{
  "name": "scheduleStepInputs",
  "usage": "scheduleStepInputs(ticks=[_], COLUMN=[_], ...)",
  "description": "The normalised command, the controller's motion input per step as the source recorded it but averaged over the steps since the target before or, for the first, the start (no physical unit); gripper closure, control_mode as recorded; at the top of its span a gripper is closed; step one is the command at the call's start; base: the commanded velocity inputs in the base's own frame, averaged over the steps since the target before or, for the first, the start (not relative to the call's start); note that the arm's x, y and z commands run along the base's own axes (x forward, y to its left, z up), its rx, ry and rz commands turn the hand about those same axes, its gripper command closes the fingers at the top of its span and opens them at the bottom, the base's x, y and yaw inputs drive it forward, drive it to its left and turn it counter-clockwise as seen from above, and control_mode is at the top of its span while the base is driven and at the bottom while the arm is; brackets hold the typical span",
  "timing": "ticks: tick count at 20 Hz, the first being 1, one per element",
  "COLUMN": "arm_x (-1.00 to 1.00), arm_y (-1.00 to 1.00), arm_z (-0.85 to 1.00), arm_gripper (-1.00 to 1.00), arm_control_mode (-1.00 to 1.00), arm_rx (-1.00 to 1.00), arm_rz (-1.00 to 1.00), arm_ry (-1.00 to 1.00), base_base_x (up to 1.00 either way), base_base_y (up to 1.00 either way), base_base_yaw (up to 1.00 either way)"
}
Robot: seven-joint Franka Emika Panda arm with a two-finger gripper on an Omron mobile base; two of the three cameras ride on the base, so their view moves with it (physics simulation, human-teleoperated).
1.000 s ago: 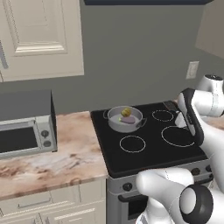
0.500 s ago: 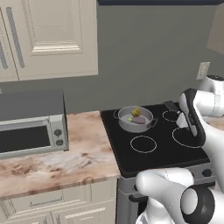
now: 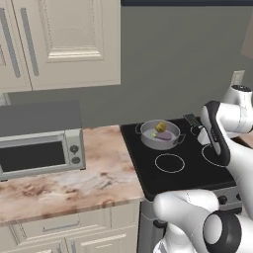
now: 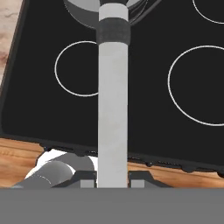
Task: Put the eggplant and squash in the pot. Retrieve the spatula and lightly stir the vegetables in the pot.
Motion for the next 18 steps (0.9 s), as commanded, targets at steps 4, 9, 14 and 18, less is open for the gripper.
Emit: scheduleStepInputs(ticks=[4, 9, 14, 18], arm_x=[0.00, 0.00, 0.08, 0.41], arm_y=[0.00, 0.00, 0.00, 0.00], arm_z=[0.00, 0.00, 0.10, 0.40], arm_gripper=[1.00, 1.00, 1.00, 1.00], arm_control_mode=[1.00, 1.00, -1.00, -1.00], arm_rx=[0.00, 0.00, -0.04, -0.19], arm_rz=[0.00, 0.00, 0.00, 0.00], arm_ry=[0.00, 0.00, 0.07, 0.36], base_base_x=[0.46, 0.00, 0.00, 0.00], base_base_y=[0.01, 0.00, 0.00, 0.00], base_base_yaw=[0.00, 0.00, 0.00, 0.00])
